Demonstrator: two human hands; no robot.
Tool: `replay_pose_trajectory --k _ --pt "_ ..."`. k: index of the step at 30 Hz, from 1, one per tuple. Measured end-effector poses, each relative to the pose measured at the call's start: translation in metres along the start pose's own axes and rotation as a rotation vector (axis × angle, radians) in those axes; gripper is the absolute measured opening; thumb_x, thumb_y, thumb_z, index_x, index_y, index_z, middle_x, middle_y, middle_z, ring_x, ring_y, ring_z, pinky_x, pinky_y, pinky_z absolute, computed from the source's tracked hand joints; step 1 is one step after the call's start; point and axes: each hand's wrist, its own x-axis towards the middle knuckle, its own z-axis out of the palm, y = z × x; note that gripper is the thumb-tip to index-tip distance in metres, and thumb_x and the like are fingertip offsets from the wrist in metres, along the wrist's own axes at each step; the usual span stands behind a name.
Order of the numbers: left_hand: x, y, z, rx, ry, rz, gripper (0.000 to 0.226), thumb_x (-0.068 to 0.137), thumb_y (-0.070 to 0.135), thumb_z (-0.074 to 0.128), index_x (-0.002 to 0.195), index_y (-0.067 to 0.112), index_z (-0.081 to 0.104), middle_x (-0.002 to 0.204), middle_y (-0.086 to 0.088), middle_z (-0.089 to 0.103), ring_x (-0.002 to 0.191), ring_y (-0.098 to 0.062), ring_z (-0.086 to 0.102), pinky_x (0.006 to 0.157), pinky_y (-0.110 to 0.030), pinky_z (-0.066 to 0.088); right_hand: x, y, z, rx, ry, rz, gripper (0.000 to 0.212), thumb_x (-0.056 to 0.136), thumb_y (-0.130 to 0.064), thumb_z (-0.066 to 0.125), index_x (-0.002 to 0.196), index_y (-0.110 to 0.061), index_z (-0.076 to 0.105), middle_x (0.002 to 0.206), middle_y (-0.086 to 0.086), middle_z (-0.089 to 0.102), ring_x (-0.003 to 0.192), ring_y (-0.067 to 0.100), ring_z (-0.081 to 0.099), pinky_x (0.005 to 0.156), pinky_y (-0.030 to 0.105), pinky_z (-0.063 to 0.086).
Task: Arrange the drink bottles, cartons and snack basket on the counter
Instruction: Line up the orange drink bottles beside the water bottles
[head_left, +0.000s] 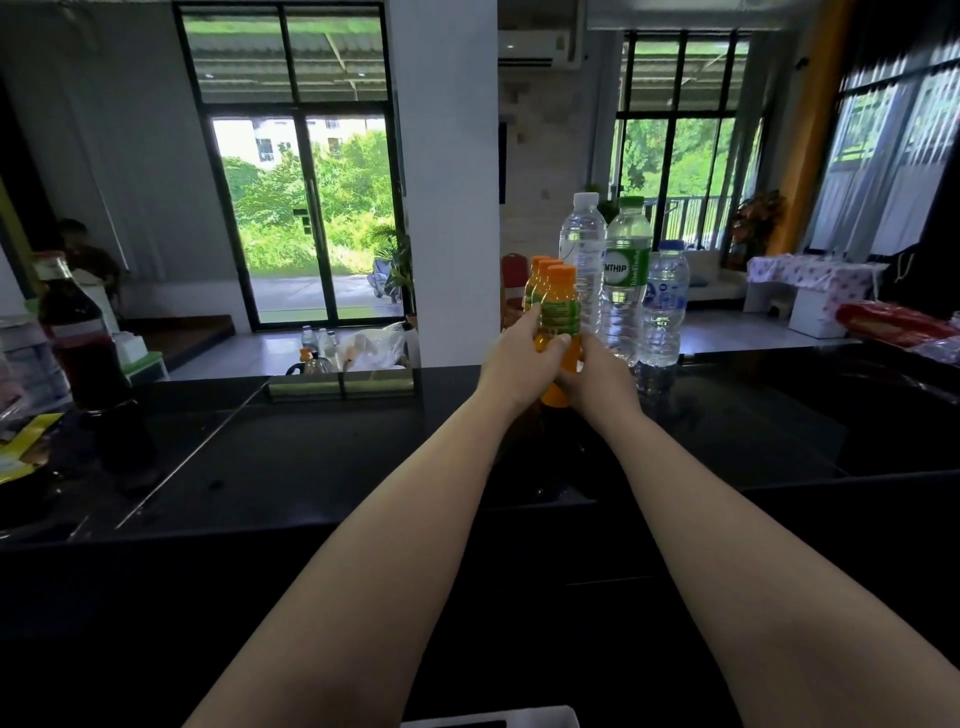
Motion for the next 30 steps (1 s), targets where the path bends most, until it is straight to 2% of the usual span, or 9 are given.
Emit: replay_pose_trajectory --k 6,11,14,17,19,22,25,27,30 --pt "0.004 -0.004 0.002 0.039 -0.033 -0.015 0.05 0.097 0.032 0.051 0.144 0.021 0.04 0.137 -0.003 0.056 0.129 -0.022 0.048 0.107 -0.042 0.04 0.002 -0.002 0.002 -0.019 0.006 0.014 0.045 0.089 -0.034 0.061 0.129 -0.022 0.047 0.109 0.008 0.065 0.096 0.029 0.061 0.071 0.031 0.036" --pt "0.004 -0.008 0.002 0.024 -0.033 -0.026 0.048 0.097 0.033 0.051 0.143 0.023 0.041 0.137 -0.003 0.055 0.129 -0.022 0.048 0.105 -0.041 0.04 0.003 -0.002 0.004 -0.036 0.001 0.038 0.047 0.089 -0.038 0.061 0.129 -0.021 0.046 0.111 0.008 0.065 0.099 0.03 0.061 0.071 0.032 0.036" --pt "0.003 -0.007 0.0 0.028 -0.041 -0.032 0.051 0.097 0.033 0.05 0.145 0.023 0.037 0.14 -0.003 0.052 0.129 -0.023 0.048 0.106 -0.045 0.041 0.001 -0.001 0.005 -0.027 0.003 0.041 0.052 0.087 -0.041 0.063 0.131 -0.021 0.043 0.111 0.006 0.064 0.099 0.029 0.062 0.071 0.033 0.039" --pt "-0.001 -0.01 -0.005 0.073 -0.045 -0.035 0.05 0.098 0.035 0.047 0.145 0.022 0.035 0.14 -0.006 0.051 0.126 -0.027 0.05 0.103 -0.042 0.043 -0.003 -0.002 0.001 -0.01 0.027 0.04 0.061 0.086 -0.043 0.065 0.135 -0.02 0.039 0.12 0.003 0.063 0.106 0.026 0.061 0.081 0.038 0.049" --pt "-0.007 -0.014 -0.014 0.175 -0.019 -0.036 0.051 0.099 0.037 0.045 0.146 0.021 0.034 0.142 -0.007 0.049 0.127 -0.028 0.049 0.097 -0.038 0.04 -0.008 -0.005 -0.002 -0.029 0.074 0.02 0.062 0.087 -0.044 0.065 0.137 -0.018 0.037 0.125 0.004 0.06 0.112 0.026 0.058 0.088 0.043 0.05" --pt "-0.023 -0.021 -0.034 0.34 0.027 -0.052 0.053 0.1 0.039 0.041 0.148 0.018 0.031 0.148 -0.009 0.042 0.132 -0.03 0.044 0.102 -0.044 0.038 -0.021 -0.018 -0.008 -0.1 0.203 -0.05 0.059 0.09 -0.044 0.058 0.138 -0.016 0.038 0.128 0.005 0.056 0.116 0.025 0.054 0.091 0.046 0.05" --pt "-0.044 -0.03 -0.06 0.467 0.036 -0.031 0.052 0.101 0.039 0.039 0.147 0.015 0.033 0.149 -0.01 0.038 0.134 -0.031 0.04 0.104 -0.045 0.037 -0.04 -0.037 -0.008 -0.237 0.319 -0.209 0.061 0.092 -0.041 0.055 0.143 -0.014 0.034 0.14 0.007 0.046 0.13 0.025 0.042 0.107 0.045 0.039" --pt "-0.056 -0.037 -0.082 0.54 0.038 -0.024 0.053 0.101 0.038 0.038 0.147 0.013 0.032 0.151 -0.01 0.035 0.137 -0.031 0.035 0.109 -0.045 0.033 -0.051 -0.055 -0.002 -0.291 0.318 -0.301 0.06 0.094 -0.039 0.053 0.144 -0.012 0.033 0.146 0.009 0.04 0.136 0.026 0.035 0.113 0.044 0.031" --pt "-0.072 -0.047 -0.119 0.623 0.062 -0.017 0.053 0.101 0.036 0.038 0.147 0.01 0.032 0.152 -0.011 0.035 0.138 -0.031 0.033 0.113 -0.043 0.029 -0.061 -0.088 0.016 -0.325 0.215 -0.374 0.057 0.095 -0.038 0.051 0.143 -0.012 0.035 0.146 0.008 0.04 0.137 0.025 0.035 0.113 0.042 0.03"
